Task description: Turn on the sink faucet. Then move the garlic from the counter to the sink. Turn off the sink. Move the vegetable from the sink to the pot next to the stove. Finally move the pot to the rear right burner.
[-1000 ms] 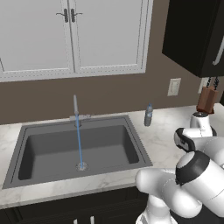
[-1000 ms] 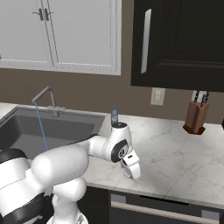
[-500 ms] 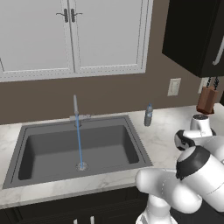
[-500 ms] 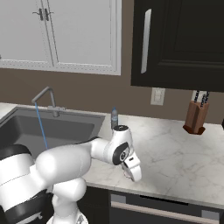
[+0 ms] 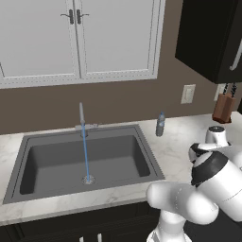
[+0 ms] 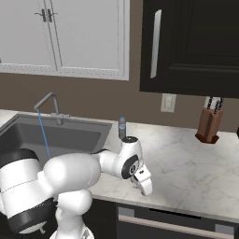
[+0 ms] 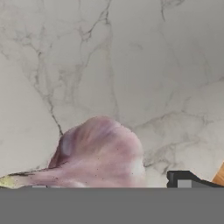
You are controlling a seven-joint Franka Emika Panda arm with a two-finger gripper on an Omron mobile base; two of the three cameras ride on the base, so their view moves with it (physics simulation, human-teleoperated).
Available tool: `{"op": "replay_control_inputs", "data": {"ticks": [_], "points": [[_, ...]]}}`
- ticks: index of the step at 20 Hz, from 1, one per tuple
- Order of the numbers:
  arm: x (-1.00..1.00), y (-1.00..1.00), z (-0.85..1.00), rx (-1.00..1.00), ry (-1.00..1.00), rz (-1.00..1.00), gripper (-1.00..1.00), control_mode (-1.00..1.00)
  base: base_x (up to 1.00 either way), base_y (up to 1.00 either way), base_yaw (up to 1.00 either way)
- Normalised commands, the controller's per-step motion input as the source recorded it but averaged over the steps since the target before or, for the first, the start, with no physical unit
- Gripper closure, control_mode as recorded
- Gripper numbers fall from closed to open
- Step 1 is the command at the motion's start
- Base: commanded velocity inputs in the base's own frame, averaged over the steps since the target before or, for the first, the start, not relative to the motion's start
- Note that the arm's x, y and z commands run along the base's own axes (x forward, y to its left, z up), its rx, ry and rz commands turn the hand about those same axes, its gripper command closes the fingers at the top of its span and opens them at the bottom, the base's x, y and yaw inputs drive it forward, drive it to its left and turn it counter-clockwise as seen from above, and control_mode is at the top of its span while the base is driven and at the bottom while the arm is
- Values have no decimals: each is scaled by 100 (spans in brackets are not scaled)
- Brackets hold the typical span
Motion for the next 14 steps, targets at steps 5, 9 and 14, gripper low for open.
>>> {"op": "replay_control_inputs", "data": {"ticks": [5,9,14], "points": [[7,-2,-20,0,0,7,100,-100,0,0,0],[11,0,-17,0,-4,10,100,-100,0,0,0],[9,0,-11,0,-1,7,100,-100,0,0,0]]}}
